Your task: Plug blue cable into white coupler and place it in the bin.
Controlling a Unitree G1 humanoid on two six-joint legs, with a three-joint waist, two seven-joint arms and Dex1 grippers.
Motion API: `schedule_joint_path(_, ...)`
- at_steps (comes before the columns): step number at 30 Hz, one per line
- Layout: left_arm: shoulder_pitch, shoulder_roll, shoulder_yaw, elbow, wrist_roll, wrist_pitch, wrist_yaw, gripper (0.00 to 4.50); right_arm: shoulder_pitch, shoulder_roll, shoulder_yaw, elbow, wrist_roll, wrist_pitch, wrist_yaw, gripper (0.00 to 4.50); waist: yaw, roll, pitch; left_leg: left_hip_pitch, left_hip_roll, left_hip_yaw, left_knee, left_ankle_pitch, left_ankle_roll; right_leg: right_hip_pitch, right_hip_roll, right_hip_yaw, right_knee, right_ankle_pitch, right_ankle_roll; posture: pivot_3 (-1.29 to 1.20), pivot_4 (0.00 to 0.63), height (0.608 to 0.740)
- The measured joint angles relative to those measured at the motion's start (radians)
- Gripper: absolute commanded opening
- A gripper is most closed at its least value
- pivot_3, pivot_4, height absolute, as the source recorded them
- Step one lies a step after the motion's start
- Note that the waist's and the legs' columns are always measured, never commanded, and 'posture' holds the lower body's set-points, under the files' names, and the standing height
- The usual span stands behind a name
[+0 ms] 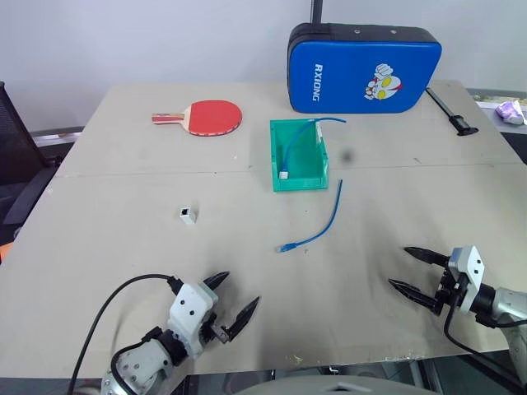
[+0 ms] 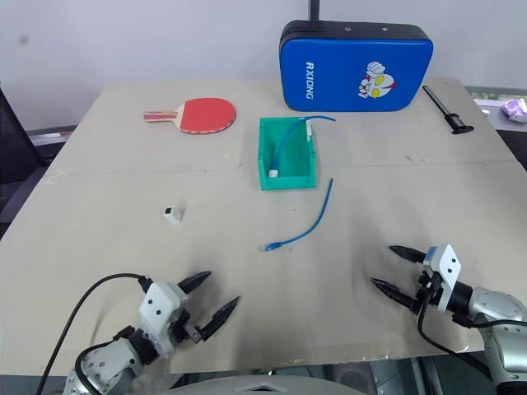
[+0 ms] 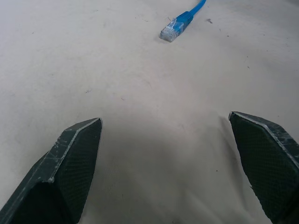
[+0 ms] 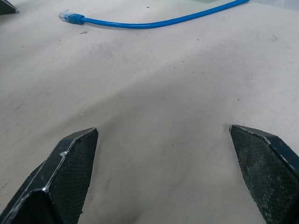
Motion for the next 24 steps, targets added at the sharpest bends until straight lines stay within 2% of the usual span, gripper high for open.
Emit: schedule_joint_path(24,0.006,0.021,0.005,0.005,-0.011,-0.011,-0.046,4.50,0.021,0.002,0.002,-0.008,0.006,-0.004,-0.002,4.44,0.000,0.000,0.000,0.000,0.000,0.000,0.001,0.000,0.000,0.000,0.000,0.000,0.000,0.000,0.000,0.00,0.150,0.728)
